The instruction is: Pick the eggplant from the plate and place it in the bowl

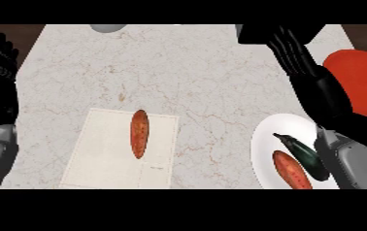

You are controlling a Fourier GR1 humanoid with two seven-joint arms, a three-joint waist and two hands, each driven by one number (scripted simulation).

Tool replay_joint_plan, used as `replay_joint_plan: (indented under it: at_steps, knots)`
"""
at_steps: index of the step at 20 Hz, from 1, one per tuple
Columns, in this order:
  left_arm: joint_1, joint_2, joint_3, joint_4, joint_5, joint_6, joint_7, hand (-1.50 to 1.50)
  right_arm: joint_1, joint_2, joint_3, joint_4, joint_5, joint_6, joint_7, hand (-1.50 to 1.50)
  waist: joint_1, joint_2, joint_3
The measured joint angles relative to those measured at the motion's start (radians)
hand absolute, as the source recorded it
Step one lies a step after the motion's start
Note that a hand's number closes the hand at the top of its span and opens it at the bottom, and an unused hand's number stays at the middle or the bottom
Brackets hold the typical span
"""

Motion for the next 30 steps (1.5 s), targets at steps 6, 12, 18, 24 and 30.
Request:
replay_joint_plan:
  at_steps: [6,12,18,24,30]
  knots:
    - [0.015,-0.102,-0.102,-0.017,0.032,-0.061,0.022,0.0,0.122,-0.126,0.191,0.073,0.101,0.186,0.094,1.5,-0.02,-0.007,-0.007]
    - [0.074,-0.197,-0.186,-0.028,0.077,-0.112,0.041,0.0,0.286,-0.221,0.148,0.103,0.269,0.046,-0.06,-1.5,-0.059,-0.021,-0.006]
    - [0.085,-0.248,-0.241,-0.084,0.054,-0.112,0.092,0.0,0.484,-0.239,0.062,0.048,0.255,0.013,-0.304,-1.5,-0.038,-0.021,-0.005]
    - [0.1,-0.261,-0.236,-0.078,0.049,-0.145,0.081,0.0,0.537,-0.32,-0.027,-0.124,0.308,-0.023,-0.179,-1.5,-0.029,-0.021,-0.007]
    - [0.086,-0.285,-0.237,-0.071,0.027,-0.146,0.089,0.0,0.465,-0.363,-0.034,-0.253,0.338,0.025,0.143,-1.5,-0.018,-0.019,-0.007]
